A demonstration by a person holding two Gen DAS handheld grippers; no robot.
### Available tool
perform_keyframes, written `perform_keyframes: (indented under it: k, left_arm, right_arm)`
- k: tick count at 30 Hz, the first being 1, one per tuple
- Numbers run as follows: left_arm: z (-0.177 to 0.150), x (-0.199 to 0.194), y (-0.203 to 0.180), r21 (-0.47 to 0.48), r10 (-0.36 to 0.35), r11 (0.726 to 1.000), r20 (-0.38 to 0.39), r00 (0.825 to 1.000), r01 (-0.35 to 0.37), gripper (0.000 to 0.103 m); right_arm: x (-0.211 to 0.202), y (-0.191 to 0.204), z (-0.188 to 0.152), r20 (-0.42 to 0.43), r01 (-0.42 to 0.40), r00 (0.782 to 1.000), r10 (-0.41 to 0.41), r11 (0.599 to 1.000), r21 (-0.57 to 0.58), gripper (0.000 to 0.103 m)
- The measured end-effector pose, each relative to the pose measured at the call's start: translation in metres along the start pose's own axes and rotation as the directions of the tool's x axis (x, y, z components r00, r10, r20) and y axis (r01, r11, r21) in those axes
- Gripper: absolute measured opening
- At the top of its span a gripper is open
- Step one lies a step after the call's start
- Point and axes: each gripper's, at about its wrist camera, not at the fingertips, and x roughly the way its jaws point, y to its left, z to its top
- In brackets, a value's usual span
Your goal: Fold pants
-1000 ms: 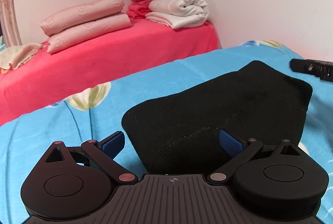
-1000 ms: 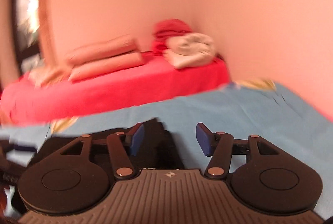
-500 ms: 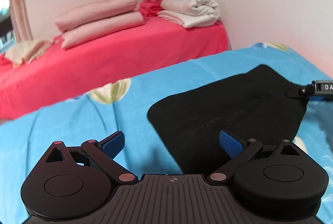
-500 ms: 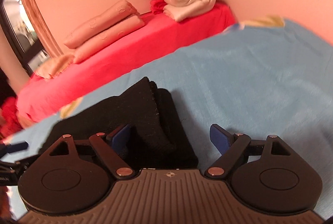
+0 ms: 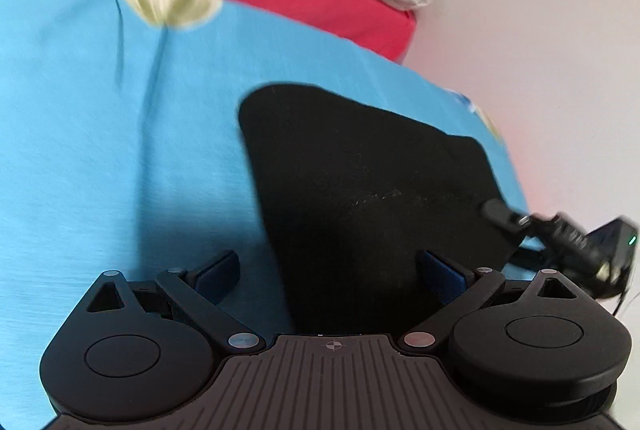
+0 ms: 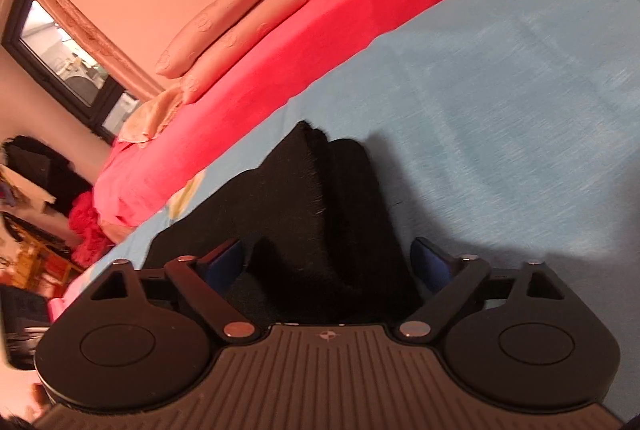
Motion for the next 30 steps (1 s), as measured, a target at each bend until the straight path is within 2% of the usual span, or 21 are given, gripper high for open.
perform_keyframes:
  k: [1, 2, 3, 4, 6, 8, 10, 12, 14, 16, 17, 18, 21, 23, 25, 28, 30]
  left_arm:
    - [0.001, 0.003, -0.001, 0.0, -0.013, 1.0, 0.011, 1.0, 0.013, 0.103]
    - [0.003, 0.005, -0.005, 0.006, -0.028, 1.0, 0.017, 0.999, 0.028, 0.103]
    - [0.004, 0.006, -0.009, 0.01, -0.061, 0.998, 0.02, 0.998, 0.061, 0.103]
    - [0.007, 0.005, -0.017, 0.02, -0.058, 0.998, 0.025, 0.998, 0.058, 0.103]
    - [0.013, -0.002, -0.041, 0.097, -0.046, 0.994, 0.063, 0.997, 0.04, 0.103]
    - [0.018, -0.009, -0.069, 0.198, -0.068, 0.979, 0.101, 0.993, 0.047, 0.103]
    - [0.021, -0.012, -0.096, 0.267, -0.062, 0.963, 0.132, 0.989, 0.025, 0.103]
    - [0.023, -0.006, -0.114, 0.303, -0.049, 0.953, 0.137, 0.989, 0.005, 0.103]
    - [0.024, 0.012, -0.12, 0.312, -0.012, 0.95, 0.112, 0.994, -0.024, 0.103]
    - [0.022, 0.036, -0.116, 0.315, 0.093, 0.942, 0.097, 0.991, -0.12, 0.103]
    - [0.02, 0.047, -0.112, 0.319, 0.17, 0.929, 0.09, 0.981, -0.19, 0.103]
    - [0.016, 0.058, -0.107, 0.328, 0.233, 0.913, 0.074, 0.97, -0.244, 0.103]
    - [0.006, 0.05, -0.089, 0.294, 0.186, 0.936, 0.058, 0.981, -0.195, 0.103]
    - [0.002, 0.036, -0.083, 0.278, 0.171, 0.943, 0.066, 0.983, -0.182, 0.103]
    - [-0.004, 0.02, -0.08, 0.284, 0.183, 0.937, 0.101, 0.978, -0.205, 0.103]
    - [-0.017, -0.006, -0.075, 0.297, 0.222, 0.918, 0.169, 0.96, -0.264, 0.103]
    - [-0.029, -0.019, -0.073, 0.288, 0.299, 0.891, 0.207, 0.932, -0.35, 0.103]
  right_arm:
    - [0.001, 0.002, -0.002, 0.007, 0.021, 1.0, -0.021, 1.0, -0.013, 0.077]
    - [0.001, 0.006, -0.005, 0.019, 0.042, 0.999, -0.042, 0.998, -0.043, 0.067]
    - [-0.001, 0.008, -0.008, 0.033, 0.038, 0.999, -0.036, 0.998, -0.056, 0.055]
    - [-0.005, 0.009, -0.01, 0.046, 0.022, 0.999, -0.02, 0.998, -0.052, 0.052]
    - [-0.017, 0.014, -0.011, 0.083, 0.018, 0.996, -0.014, 0.998, -0.055, 0.048]
    - [-0.032, 0.018, -0.008, 0.135, 0.019, 0.991, -0.009, 0.998, -0.067, 0.048]
    - [-0.052, 0.019, -0.002, 0.206, 0.021, 0.978, -0.007, 0.998, -0.064, 0.048]
    - [-0.07, 0.012, 0.005, 0.276, 0.003, 0.961, 0.006, 0.999, -0.035, 0.049]
    - [-0.078, -0.002, 0.009, 0.301, 0.007, 0.954, -0.013, 1.0, 0.023, 0.052]
    - [-0.072, -0.019, 0.007, 0.277, 0.09, 0.955, -0.109, 0.993, 0.08, 0.057]
    - [-0.066, -0.029, 0.004, 0.244, 0.148, 0.955, -0.169, 0.984, 0.104, 0.06]
    - [-0.059, -0.039, 0.0, 0.205, 0.2, 0.953, -0.223, 0.971, 0.129, 0.07]
    - [-0.074, -0.065, -0.015, 0.248, 0.076, 0.96, -0.134, 0.971, 0.228, 0.074]
    - [-0.085, -0.07, -0.023, 0.273, 0.071, 0.952, -0.141, 0.965, 0.252, 0.079]
    - [-0.095, -0.065, -0.03, 0.289, 0.117, 0.939, -0.186, 0.964, 0.24, 0.08]
    - [-0.11, -0.055, -0.045, 0.313, 0.202, 0.91, -0.271, 0.951, 0.235, 0.085]
    - [-0.119, -0.049, -0.055, 0.32, 0.279, 0.881, -0.349, 0.929, 0.244, 0.086]
